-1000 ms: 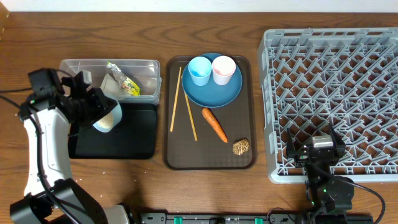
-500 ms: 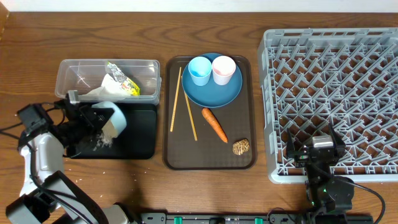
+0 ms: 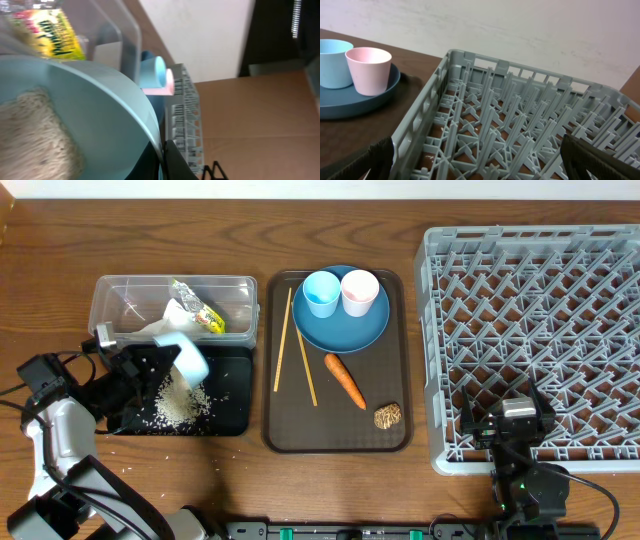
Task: Sort waste into correct bins and load items into the dishwasher rack
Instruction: 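Tilt the bowl with the left gripper to pour rice onto the black tray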
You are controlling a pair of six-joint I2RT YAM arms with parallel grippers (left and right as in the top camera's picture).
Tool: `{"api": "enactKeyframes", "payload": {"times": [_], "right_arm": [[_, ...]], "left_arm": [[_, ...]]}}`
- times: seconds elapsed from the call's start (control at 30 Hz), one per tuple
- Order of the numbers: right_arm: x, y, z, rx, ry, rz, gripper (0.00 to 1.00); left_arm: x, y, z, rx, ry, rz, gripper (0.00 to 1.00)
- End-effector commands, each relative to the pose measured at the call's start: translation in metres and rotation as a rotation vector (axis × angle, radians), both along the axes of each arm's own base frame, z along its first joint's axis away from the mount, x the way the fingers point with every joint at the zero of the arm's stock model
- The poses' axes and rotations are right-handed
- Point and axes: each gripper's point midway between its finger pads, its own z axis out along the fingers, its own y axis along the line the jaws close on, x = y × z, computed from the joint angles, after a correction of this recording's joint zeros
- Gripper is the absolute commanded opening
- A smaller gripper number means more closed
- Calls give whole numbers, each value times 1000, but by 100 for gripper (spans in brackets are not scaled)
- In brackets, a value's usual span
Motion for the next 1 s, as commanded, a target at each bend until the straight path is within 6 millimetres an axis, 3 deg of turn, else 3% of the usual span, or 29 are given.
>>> {"api": "enactKeyframes", "payload": {"times": [0.0, 0.97], "right_arm": [[0, -1, -1, -6, 3, -3, 99], [0, -1, -1, -6, 3, -3, 99]], "left_arm": [[-5, -3, 19, -67, -95, -24, 6], [-10, 1, 25, -158, -62, 2, 6]]}}
